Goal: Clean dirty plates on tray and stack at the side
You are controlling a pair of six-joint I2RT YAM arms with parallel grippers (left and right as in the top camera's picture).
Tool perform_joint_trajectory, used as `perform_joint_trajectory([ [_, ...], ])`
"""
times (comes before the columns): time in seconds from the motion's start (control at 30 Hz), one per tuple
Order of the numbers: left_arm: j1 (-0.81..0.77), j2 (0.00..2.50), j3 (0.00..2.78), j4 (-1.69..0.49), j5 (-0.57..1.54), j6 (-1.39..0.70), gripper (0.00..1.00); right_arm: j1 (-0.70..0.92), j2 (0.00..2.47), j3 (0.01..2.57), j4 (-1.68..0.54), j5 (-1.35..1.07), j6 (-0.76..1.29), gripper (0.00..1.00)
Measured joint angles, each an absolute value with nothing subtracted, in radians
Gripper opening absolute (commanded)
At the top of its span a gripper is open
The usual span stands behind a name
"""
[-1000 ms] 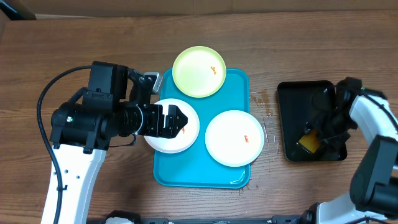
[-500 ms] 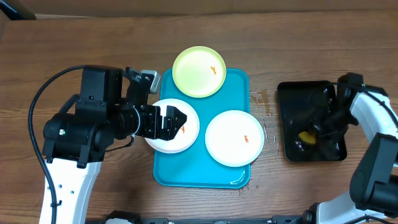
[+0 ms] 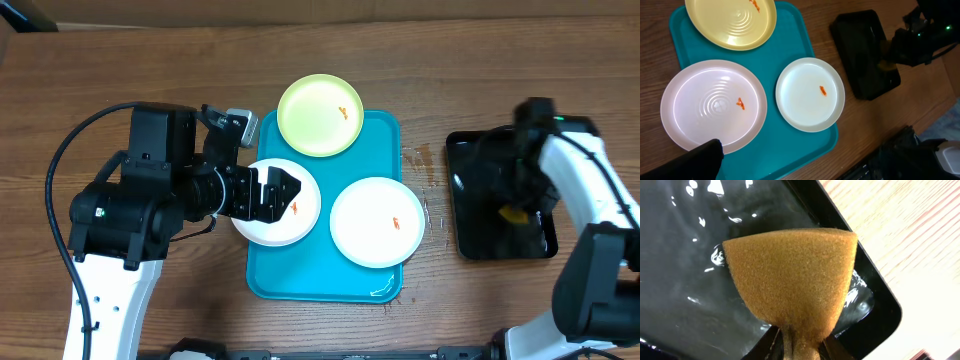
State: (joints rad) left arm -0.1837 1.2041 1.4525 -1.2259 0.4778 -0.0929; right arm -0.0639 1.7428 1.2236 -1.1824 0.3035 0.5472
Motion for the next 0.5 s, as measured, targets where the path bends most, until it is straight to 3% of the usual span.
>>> perform_joint_trajectory([
  [0.27, -0.184, 1.204, 1.452, -1.227, 0.478, -0.093, 1.00, 0.121, 1.743, 1.224, -1.113, 0.447, 0.584, 0.27],
  [0.5, -0.184, 1.204, 1.452, -1.227, 0.478, -0.093, 1.00, 0.149, 1.751, 1.224, -1.106, 0.503, 0.590, 0.27],
])
